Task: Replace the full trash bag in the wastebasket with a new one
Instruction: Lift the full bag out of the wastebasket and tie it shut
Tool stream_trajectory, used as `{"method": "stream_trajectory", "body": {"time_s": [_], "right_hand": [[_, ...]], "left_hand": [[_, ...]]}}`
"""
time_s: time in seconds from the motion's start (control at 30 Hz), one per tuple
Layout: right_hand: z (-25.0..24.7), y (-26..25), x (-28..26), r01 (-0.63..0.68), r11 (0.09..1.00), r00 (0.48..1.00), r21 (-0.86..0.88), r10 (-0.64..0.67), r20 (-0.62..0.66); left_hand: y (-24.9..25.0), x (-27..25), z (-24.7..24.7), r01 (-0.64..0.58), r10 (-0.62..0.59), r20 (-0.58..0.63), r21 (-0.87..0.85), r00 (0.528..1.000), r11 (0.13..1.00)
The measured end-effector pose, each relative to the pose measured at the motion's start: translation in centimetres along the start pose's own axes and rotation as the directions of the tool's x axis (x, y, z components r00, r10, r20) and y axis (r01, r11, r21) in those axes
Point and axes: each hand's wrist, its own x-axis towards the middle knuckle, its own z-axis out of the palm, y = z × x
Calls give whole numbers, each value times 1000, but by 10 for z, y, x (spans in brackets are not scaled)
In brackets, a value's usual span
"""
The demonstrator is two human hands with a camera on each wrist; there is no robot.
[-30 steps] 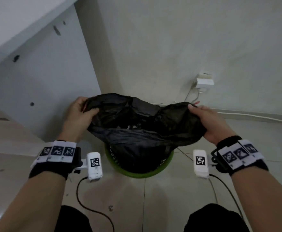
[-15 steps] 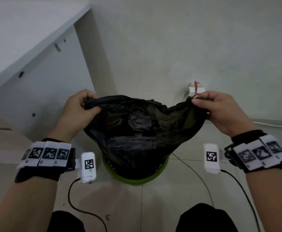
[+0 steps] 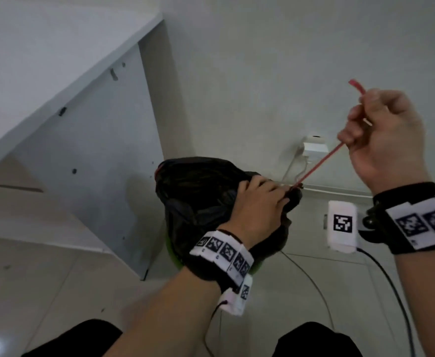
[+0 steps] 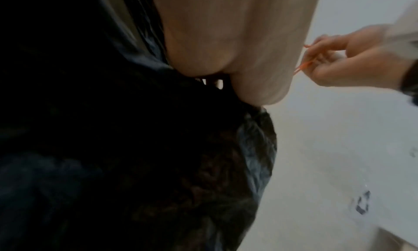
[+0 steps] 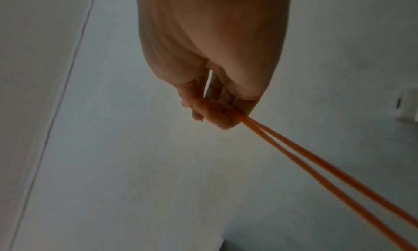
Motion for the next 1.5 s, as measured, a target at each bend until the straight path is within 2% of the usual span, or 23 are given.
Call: {"method": "stream_trajectory", "body": {"time_s": [0.1, 0.17, 0.23, 0.3, 0.37, 0.43, 0.47, 0.5, 0.57, 0.63, 0.73, 0.8, 0.83, 0.9, 1.0, 1.07, 1.13, 1.17, 1.23, 1.3, 1.37, 1.43, 1.5], "right_hand": [[2, 28, -3, -13, 974, 1000, -226, 7, -29], [7, 45, -13, -30, 913, 999, -407, 13, -43], [18, 56, -26, 10, 837, 1000, -547, -15, -6], [26, 72, -41, 60, 701, 995, -710, 10, 95], [37, 94, -58, 103, 493, 952, -864, 202, 229], [43, 123, -70, 285, 249, 817, -926, 441, 370], [44, 135, -70, 371, 181, 781, -911, 469, 412], [44, 141, -63, 397, 157, 795, -904, 434, 425], [42, 138, -39, 297, 180, 882, -938, 325, 342], [42, 124, -16, 210, 256, 906, -943, 312, 287], [59, 106, -20, 204, 549, 804, -811, 379, 458], [87, 97, -44, 242, 734, 748, -634, 275, 604], [99, 99, -55, 305, 763, 722, -571, 205, 660], [118, 110, -68, 347, 784, 706, -514, 143, 694], [126, 124, -68, 247, 807, 783, -537, 159, 601], [117, 128, -62, 301, 687, 787, -662, 213, 579], [107, 126, -59, 360, 563, 741, -744, 312, 595], [104, 122, -60, 322, 609, 730, -725, 328, 600], [109, 106, -69, 64, 876, 765, -477, 264, 587], [131, 93, -82, 68, 957, 817, -283, 110, 566], [147, 101, -95, 270, 862, 808, -430, 40, 588], [138, 125, -98, 427, 658, 766, -620, 101, 635], [114, 141, -95, 413, 605, 737, -681, 218, 640]], "left_hand": [[-24, -20, -33, -55, 67, -245, 55, 967, 997], [-58, -33, -67, 130, -70, -376, 136, 924, 982], [-108, -50, -96, 433, -351, -328, 224, 877, 873], [-146, -67, -112, 630, -617, -129, 132, 777, 766], [-157, -78, -117, 639, -641, -18, -56, 767, 767], [-150, -81, -122, 573, -584, -44, -143, 811, 807], [-147, -81, -126, 549, -565, -52, -177, 824, 817], [-144, -81, -131, 536, -556, -39, -222, 830, 815], [-140, -82, -143, 512, -539, 30, -362, 842, 779], [-131, -83, -155, 456, -475, 81, -457, 876, 764], [-114, -71, -167, 355, -402, 52, -581, 914, 733], [-105, -56, -174, 323, -370, 33, -566, 928, 758], [-101, -50, -178, 302, -341, 20, -514, 940, 803], [-95, -42, -187, 245, -263, -9, -336, 965, 910], [-87, -40, -210, 207, -208, 9, 23, 978, 978], [-82, -43, -230, 203, -203, -8, 69, 979, 977], [-77, -43, -242, 177, -171, -143, 25, 975, 984], [-75, -40, -243, 140, -144, -232, -33, 962, 990], [-73, -27, -238, 55, -131, -342, -222, 930, 973], [-66, -15, -227, 3, -132, -328, -367, 935, 930], [-53, -10, -223, -39, -131, -294, -509, 947, 860], [-50, -12, -231, -108, -179, -346, -668, 921, 736], [-57, -19, -238, -122, -305, -383, -773, 872, 622]]}}
